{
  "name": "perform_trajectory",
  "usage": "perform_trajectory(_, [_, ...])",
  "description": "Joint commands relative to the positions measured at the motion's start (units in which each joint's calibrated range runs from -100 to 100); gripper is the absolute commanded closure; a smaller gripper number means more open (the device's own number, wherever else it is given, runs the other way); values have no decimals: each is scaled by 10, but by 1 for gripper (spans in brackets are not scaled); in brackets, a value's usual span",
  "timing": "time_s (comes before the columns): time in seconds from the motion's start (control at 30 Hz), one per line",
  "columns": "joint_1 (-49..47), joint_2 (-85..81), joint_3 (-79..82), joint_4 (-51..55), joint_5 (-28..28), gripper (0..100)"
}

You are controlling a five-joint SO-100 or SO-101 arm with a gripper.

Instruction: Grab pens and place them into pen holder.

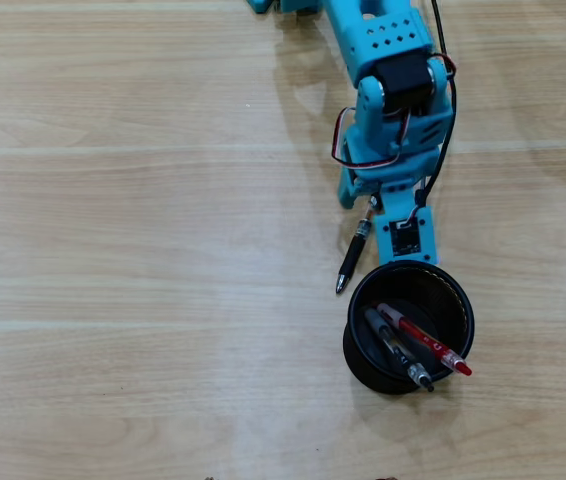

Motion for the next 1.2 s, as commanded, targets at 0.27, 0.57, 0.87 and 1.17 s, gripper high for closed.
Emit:
perform_trajectory(0.27, [5,1,70,-97,-4,81])
perform_trajectory(0.57, [27,1,118,-111,-4,95])
perform_trajectory(0.87, [32,-9,123,-100,-1,98])
perform_trajectory(1.17, [28,-180,123,-83,13,98])
